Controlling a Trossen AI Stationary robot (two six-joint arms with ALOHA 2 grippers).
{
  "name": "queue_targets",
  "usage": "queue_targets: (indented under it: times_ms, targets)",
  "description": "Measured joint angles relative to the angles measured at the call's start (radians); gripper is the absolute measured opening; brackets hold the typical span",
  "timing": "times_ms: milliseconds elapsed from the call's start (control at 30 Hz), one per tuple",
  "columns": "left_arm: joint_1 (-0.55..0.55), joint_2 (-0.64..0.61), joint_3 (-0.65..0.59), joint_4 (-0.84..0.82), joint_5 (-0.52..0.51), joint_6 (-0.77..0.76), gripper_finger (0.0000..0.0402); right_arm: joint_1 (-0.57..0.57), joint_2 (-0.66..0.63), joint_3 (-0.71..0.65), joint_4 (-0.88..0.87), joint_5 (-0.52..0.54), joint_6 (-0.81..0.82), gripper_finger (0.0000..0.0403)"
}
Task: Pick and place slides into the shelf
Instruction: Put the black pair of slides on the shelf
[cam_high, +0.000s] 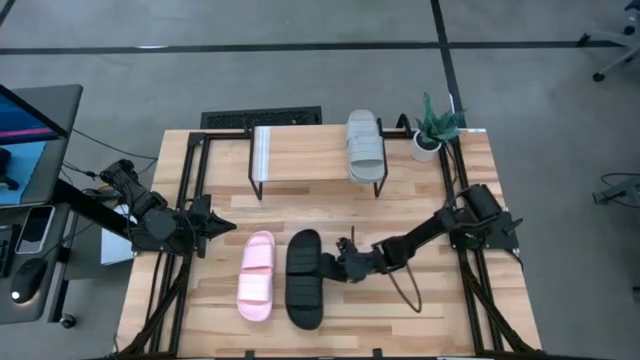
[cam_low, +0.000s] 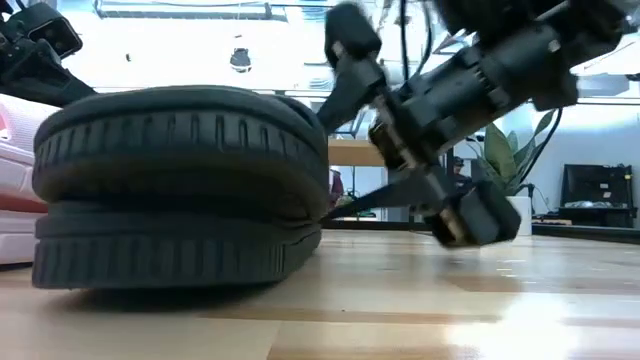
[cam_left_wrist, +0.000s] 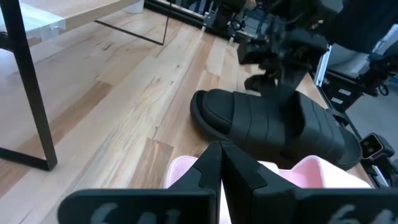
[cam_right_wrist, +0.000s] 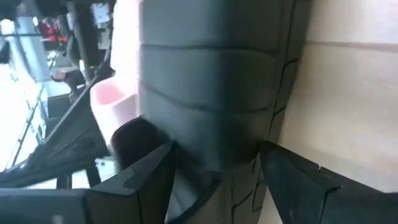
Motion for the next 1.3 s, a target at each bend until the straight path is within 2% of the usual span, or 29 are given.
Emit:
queue_targets:
  times_ms: [200, 300, 400, 567, 633, 1067, 1300]
  targets:
    - [0.000, 0.000, 0.000, -0.001, 0.001, 0.000, 0.0000, -0.010, 0.089, 0.061, 0.018, -0.014, 0.041, 0.0224]
    - [0.000, 0.000, 0.000, -0.002, 0.001, 0.000, 0.0000, -0.013, 0.101, 0.072, 0.011, -0.029, 0.076, 0.0209]
    - [0.000, 0.000, 0.000, -0.003, 0.001, 0.000, 0.0000, -0.012, 0.102, 0.072, -0.014, -0.029, 0.080, 0.0177]
    - [0.000, 0.000, 0.000, -0.004, 0.001, 0.000, 0.0000, -0.011, 0.100, 0.069, -0.015, -0.026, 0.078, 0.0093]
    - [0.000, 0.000, 0.000, -0.005, 0.000, 0.000, 0.0000, -0.011, 0.099, 0.068, -0.011, -0.026, 0.075, 0.0074]
    - [0.000, 0.000, 0.000, -0.009, -0.001, 0.000, 0.0000, -0.012, 0.077, 0.063, 0.010, -0.031, 0.012, 0.0068]
    - [0.000, 0.000, 0.000, -0.010, -0.002, 0.000, 0.0000, -0.013, -0.045, 0.061, -0.187, -0.037, -0.104, 0.0057]
